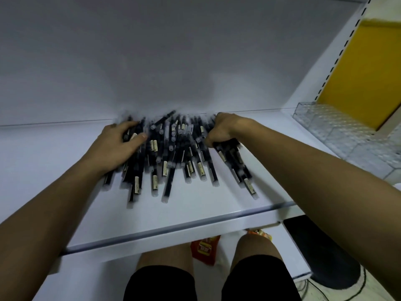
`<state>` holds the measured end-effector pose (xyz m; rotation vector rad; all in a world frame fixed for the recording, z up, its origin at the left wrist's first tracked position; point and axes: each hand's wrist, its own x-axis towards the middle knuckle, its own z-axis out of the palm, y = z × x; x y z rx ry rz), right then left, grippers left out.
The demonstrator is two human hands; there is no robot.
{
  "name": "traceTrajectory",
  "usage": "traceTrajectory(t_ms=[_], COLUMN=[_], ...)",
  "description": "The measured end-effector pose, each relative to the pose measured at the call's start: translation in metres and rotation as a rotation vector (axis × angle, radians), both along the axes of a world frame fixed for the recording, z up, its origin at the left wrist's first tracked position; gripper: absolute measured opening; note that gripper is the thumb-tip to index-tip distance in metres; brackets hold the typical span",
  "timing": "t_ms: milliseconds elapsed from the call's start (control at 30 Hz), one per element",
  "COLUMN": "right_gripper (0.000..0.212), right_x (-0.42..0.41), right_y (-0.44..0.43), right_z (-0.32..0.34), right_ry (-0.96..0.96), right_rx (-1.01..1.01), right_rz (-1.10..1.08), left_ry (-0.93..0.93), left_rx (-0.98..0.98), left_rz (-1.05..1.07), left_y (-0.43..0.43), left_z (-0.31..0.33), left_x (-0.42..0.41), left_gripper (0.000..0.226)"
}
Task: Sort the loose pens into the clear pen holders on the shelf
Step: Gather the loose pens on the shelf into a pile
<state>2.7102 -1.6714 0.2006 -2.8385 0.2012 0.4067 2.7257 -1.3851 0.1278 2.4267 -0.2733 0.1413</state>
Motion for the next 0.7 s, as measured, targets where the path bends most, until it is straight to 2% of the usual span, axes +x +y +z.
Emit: traceTrajectory(t_ms=[200, 367, 500, 633, 700], right_gripper=[0.021, 0.027, 0.025, 0.012, 0.021], right_x=[0.004, 0.01, 0.012, 0.013, 0.014], right_y=[0.008, 0.006, 0.004, -0.007, -0.014], right_z=[0.009, 0.004, 0.004, 0.009, 0.015], right_ry=[0.078, -0.021, 0.0, -0.007, 0.0], right_rx=[-0.029, -0.074, -0.018, 0.067, 0.095], right_rz=[-0.02, -0.051, -0.077, -0.12, -0.146], left_ry=[0.036, -0.007, 0.001, -0.019, -0.02], left_rx=[-0.033, -0.091, -0.112, -0.121, -0.127], left_rz=[0.004, 0.008, -0.014, -0.001, 0.006], left_y=[0.008, 0.008, 0.01, 0.008, 0.01], left_z=[-0.004, -0.004, -0.002, -0.001, -0.001], left_x=[0.003, -0.004, -0.005, -0.006, -0.005], left_gripper=[0.078, 0.058, 0.059, 0.054, 0.056])
